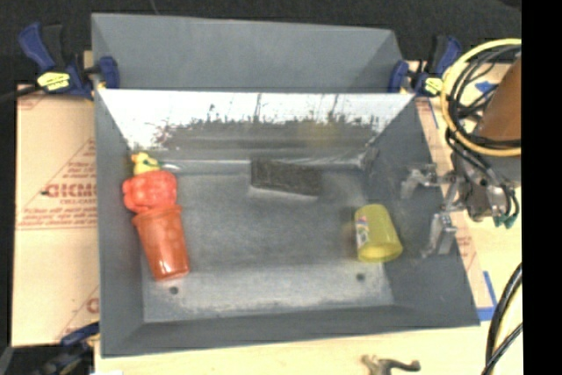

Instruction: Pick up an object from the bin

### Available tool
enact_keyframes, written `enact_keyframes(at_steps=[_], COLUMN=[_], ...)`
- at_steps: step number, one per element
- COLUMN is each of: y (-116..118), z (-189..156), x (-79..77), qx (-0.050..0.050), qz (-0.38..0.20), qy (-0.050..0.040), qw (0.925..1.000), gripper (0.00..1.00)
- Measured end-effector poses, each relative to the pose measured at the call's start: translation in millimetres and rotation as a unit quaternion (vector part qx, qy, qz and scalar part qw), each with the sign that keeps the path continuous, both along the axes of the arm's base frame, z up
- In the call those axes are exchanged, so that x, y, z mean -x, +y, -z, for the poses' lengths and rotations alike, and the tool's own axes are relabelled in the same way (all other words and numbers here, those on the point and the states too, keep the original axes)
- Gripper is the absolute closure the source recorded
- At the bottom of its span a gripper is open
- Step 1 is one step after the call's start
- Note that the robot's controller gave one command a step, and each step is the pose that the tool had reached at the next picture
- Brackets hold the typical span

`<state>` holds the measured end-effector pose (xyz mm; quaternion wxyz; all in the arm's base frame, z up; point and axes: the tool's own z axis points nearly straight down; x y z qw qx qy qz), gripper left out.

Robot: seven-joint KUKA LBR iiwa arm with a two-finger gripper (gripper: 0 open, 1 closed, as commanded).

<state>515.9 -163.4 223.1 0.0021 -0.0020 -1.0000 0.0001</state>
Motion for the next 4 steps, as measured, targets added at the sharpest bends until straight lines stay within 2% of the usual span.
enact_keyframes(at_steps=[1,2,3,4], y=[0.9,1.6,5.8,19.0], z=[-4.6,105.5,143.0,146.2], x=[-1.7,-16.4,-43.9,-34.2], qx=[0.001,0.002,0.0,-0.008], qz=[-0.003,-0.203,-0.224,-0.405], qy=[-0.0039,-0.008,-0.0116,-0.0167], qw=[1.0,0.9792,0.9745,0.9142], gripper=[0.0,0.0,0.0,0.0])
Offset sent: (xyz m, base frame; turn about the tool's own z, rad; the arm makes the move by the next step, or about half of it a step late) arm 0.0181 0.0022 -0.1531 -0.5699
